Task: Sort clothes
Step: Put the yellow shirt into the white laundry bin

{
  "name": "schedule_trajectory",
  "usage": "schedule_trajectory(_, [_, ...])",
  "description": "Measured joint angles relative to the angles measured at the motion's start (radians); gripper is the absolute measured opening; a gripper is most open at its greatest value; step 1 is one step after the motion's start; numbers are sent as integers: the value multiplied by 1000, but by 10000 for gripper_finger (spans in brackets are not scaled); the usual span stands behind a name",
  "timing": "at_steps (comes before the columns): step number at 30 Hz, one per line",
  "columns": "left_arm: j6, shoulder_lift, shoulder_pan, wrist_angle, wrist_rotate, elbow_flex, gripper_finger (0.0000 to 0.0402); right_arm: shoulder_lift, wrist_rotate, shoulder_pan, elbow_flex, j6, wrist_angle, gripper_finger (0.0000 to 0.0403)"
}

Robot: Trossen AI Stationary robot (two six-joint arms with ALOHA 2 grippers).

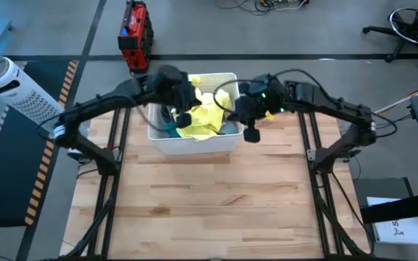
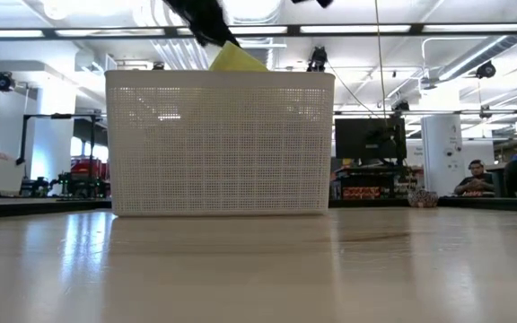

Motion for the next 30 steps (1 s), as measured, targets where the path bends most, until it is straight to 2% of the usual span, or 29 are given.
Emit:
schedule_trajectory(2, [2,54,15,-12,33,24,2,-68,-2,7,-144,3,106,0])
schedule_trajectory(8, [21,196,51,11,44,48,0,-264,-3,20,-522,50,436,0])
schedule_trajectory(14, [3,312,109,55,72,29,0,-434,1,49,-762,114,635,0])
schedule_trajectory(17, [-3,372,130,74,123,27,0,-501,4,65,-840,137,684,0])
schedule_trajectory(23, [11,457,136,94,141,11,0,-581,17,85,-919,161,725,0])
schedule_trajectory(30, [30,427,139,128,135,-25,0,-584,40,88,-932,163,737,0])
